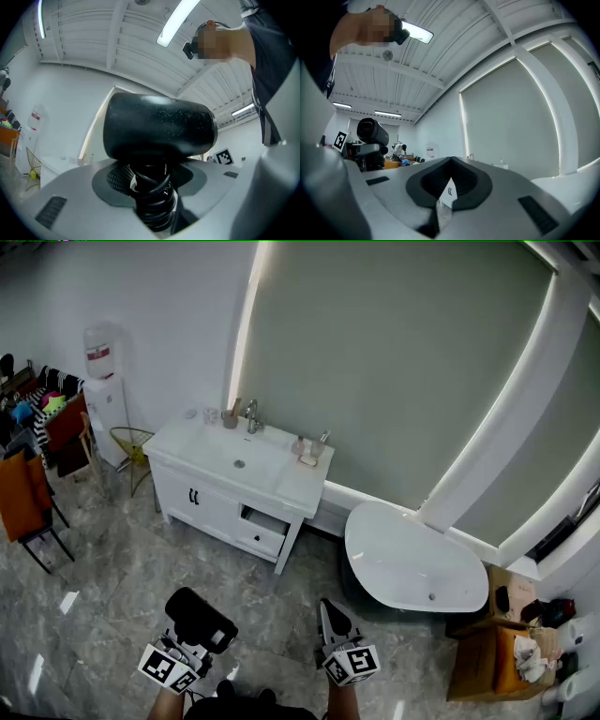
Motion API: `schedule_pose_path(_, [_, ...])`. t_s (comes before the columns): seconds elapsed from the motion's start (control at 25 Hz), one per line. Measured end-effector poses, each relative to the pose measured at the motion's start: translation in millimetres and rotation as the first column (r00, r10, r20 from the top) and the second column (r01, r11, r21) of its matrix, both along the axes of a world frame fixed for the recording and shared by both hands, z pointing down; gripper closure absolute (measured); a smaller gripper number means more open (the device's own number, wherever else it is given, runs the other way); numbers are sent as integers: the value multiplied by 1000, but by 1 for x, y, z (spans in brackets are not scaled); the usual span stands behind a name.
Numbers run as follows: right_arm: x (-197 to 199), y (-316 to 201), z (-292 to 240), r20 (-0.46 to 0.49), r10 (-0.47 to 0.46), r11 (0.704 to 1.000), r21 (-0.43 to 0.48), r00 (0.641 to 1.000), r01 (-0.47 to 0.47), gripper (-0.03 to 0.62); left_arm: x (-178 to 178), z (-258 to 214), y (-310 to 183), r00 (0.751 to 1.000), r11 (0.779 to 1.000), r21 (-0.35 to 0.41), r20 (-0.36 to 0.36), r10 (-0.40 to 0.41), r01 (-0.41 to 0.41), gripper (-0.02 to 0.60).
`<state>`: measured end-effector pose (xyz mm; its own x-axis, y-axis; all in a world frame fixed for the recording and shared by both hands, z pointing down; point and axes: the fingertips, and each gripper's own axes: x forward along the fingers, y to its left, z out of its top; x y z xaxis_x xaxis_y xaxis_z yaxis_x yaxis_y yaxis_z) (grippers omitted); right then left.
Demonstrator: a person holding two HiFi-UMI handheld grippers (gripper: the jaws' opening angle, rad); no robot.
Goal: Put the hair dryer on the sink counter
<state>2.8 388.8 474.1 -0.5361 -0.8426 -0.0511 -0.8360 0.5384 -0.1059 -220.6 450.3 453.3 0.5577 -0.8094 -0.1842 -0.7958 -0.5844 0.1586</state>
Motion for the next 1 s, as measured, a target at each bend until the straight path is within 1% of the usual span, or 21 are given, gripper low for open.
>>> schedule_pose_path(0.24, [14,-7,-1,-21,3,1000,6,1000,-3,566,16,0,-8,1000,1000,6,-16,1,-1,357])
schedule_pose_path(0.56, [23,-18,-4,-35,11,1000,9,999,-11,566,31,1,-19,1000,1000,-6,0,2,-2,357])
schedule_pose_path(0.72, [22,-16,-2,-60,12,1000,22,998,-11,565,32,1,-22,1000,1000,-4,15,1,-1,357])
schedule_pose_path(1.0, [21,-23,-3,-58,36,999,34,998,-35,565,29,-6,-30,1000,1000,20,27,-12,12,357])
